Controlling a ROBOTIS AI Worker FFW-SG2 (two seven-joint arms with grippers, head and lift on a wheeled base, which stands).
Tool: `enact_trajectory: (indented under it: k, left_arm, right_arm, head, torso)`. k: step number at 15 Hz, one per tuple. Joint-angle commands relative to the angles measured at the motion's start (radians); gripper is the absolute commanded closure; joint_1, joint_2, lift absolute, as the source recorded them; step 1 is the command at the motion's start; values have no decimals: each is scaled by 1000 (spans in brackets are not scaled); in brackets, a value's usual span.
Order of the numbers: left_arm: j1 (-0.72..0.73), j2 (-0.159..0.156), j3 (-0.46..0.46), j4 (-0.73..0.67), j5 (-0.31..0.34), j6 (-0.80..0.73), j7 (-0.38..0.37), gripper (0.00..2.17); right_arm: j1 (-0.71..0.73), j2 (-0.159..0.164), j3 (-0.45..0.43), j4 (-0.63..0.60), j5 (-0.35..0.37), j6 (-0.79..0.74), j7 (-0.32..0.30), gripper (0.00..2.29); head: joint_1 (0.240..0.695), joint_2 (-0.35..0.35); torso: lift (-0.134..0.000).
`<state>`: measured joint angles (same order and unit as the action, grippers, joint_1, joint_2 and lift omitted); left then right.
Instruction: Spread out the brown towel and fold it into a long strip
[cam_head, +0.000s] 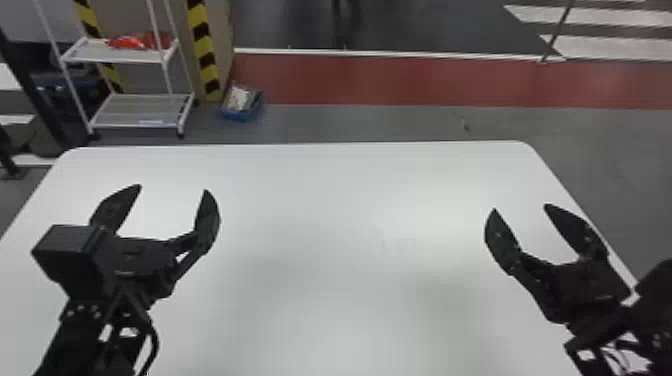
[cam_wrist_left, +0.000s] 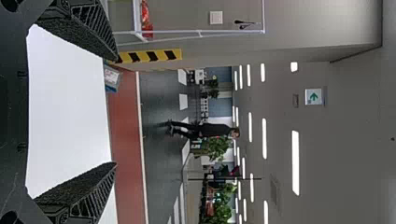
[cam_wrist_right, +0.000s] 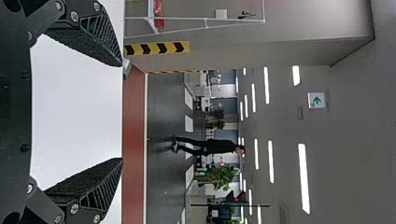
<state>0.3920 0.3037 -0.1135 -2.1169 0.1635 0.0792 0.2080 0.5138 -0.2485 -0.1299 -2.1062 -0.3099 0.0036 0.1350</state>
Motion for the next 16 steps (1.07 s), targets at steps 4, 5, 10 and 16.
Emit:
enact_trajectory:
  k: [4, 5, 10, 16]
  left_arm:
    - [1, 0, -2, -3, -4, 3, -1, 76]
    - [1, 0, -2, -3, -4, 3, -1, 76]
    - [1, 0, -2, -3, -5, 3, -1, 76]
    - [1, 0, -2, -5, -5, 3, -1, 76]
  right_arm:
    - [2, 0, -2, 0, 0, -1, 0, 171]
    - [2, 0, -1, 0, 0, 2, 0, 171]
    - [2, 0, -2, 0, 0, -1, 0, 174]
    - [3, 0, -8, 0, 0, -1, 0, 174]
  head:
    - [695, -62]
    - [695, -63]
    - [695, -64]
    - [695, -65]
  torso:
    - [-125]
    - [-125]
    - [-125]
    - [-125]
